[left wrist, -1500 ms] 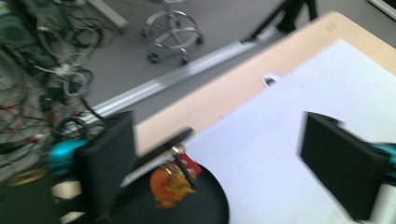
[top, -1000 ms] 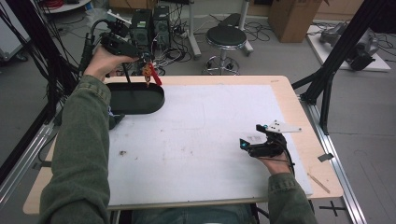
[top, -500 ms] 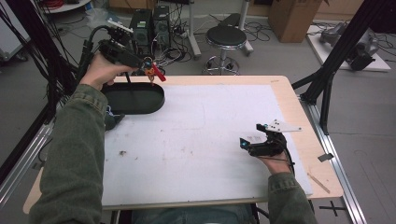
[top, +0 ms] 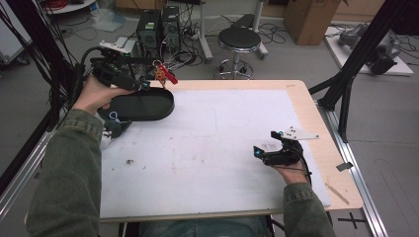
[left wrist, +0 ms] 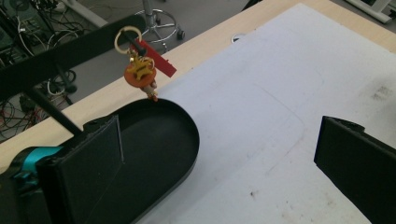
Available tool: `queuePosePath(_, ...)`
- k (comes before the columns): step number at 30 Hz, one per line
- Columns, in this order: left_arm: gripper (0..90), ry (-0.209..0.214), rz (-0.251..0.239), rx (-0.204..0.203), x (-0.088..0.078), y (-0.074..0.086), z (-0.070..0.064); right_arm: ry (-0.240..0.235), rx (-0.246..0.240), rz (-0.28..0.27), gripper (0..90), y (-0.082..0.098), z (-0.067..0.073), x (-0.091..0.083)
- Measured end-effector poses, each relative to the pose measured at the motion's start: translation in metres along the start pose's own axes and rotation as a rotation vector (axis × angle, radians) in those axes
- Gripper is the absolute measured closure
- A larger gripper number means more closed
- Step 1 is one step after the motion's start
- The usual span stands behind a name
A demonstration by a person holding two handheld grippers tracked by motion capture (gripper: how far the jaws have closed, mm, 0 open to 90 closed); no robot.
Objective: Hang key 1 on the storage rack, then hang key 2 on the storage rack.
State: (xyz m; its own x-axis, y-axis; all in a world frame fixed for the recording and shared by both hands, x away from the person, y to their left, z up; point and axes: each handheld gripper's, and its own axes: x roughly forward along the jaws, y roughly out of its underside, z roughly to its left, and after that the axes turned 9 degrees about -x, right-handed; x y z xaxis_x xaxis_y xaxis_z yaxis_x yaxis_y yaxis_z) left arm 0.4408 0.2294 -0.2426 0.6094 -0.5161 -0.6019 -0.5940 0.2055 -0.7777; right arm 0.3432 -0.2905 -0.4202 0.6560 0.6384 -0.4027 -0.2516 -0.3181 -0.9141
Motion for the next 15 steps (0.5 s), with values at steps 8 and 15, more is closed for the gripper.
queuePosePath(8, 1.7, -0.025, -0.008, -0.022, -0.006, 0.042, 0.011, 0.0, 0.002, 0.008, 0.4, 0.0, 0.001, 0.002)
queuePosePath(15, 1.7, -0.047, -0.006, -0.031, -0.009, 0.057, 0.017, 0.004, -0.008, 0.013, 0.4, 0.0, 0.001, 0.003)
